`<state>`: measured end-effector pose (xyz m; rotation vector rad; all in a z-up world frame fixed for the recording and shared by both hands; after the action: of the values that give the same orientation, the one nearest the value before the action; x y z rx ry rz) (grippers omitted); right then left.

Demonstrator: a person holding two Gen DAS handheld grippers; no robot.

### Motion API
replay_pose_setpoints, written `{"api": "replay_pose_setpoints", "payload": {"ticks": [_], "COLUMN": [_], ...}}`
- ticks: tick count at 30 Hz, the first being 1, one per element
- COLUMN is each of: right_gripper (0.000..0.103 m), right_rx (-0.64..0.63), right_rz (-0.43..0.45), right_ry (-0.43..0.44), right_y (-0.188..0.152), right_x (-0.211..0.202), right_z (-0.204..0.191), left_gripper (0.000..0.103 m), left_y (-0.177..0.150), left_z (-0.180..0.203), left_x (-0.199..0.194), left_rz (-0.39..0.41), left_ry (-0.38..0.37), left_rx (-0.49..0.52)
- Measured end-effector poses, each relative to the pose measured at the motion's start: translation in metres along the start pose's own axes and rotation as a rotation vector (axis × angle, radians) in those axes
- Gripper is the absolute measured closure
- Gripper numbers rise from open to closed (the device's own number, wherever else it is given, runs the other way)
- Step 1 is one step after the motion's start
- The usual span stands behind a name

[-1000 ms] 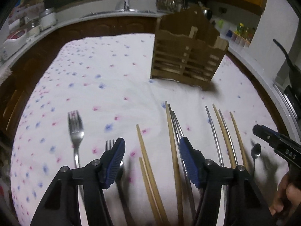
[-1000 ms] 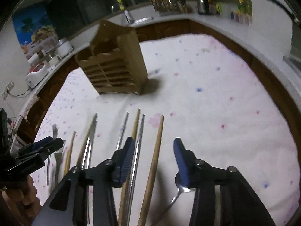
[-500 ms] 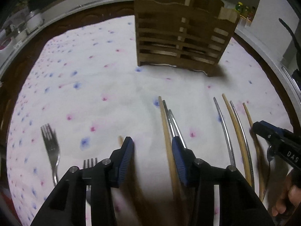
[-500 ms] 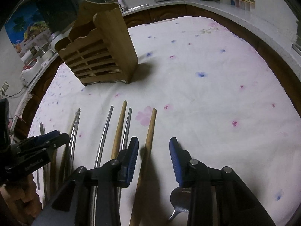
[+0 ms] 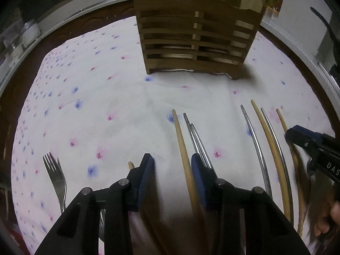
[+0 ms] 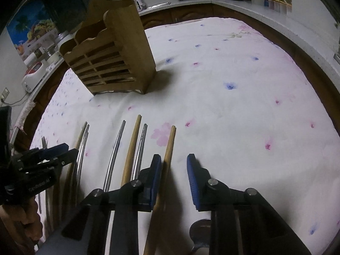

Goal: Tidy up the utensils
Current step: 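Lower the left tool onto a wooden chopstick and close it while the right tool grasps another, then lift the left tool's chopstick toward the wooden holder while the right tool carries its chopstick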

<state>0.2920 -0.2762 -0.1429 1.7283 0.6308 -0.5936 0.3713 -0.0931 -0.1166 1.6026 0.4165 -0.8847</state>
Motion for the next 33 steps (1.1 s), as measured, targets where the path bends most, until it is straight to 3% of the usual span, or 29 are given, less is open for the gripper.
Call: {"api": "replay_pose_setpoints", "payload": {"ticks": [5, 7, 10, 13, 20, 23, 33], "right_gripper": [0.076, 0.079, 0.093, 0.096, 0.097, 0.097, 0.097], "right_rx": [-0.121, -0.182, -0.217, -0.188, -0.024, -0.004, 0.023], "right_rz": [0.002, 0.000, -0.003, -0.005, 0.017, 0.043, 0.182], "right_ry": [-0.064, -0.094, -0.088, -0.066, 0.069, 0.094, 0.154], "right_y": [-0.005, -0.005, -0.007, -0.005, 0.005, 0.011, 0.033], "right_x": [0.002, 0.005, 0.006, 0.007, -0.018, -0.034, -0.101], "right_z": [-0.013, -0.021, -0.028, -0.029, -0.028, -0.030, -0.038], "left_gripper": [0.081, 0.094, 0.096, 0.097, 0.098, 0.099, 0.099], "left_y": [0.000, 0.001, 0.000, -0.001, 0.006, 0.009, 0.004], "left_z": [0.010, 0.016, 0.023, 0.019, 0.003, -0.001, -0.020], "left_x": [0.001, 0.002, 0.001, 0.000, -0.032, -0.056, -0.147], "left_rz": [-0.002, 0.006, 0.029, 0.028, 0.079, 0.110, 0.267], "left_ry": [-0.004, -0.012, 0.014, -0.005, -0.068, -0.137, -0.209], "left_rx": [0.031, 0.047, 0.103, 0.069, -0.047, -0.116, -0.175]}}
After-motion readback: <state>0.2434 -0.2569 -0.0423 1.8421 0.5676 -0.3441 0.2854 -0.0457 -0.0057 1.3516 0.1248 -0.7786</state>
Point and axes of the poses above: each gripper's, at about its wrist camera, not at the fingertips, and x roughly the way its jaws point, z to its right, y to its top, the point moved 6 cm from there along x, roughly the way its jaws point, and after that the axes turned 15 degrees about z, right-handed, at the moved point
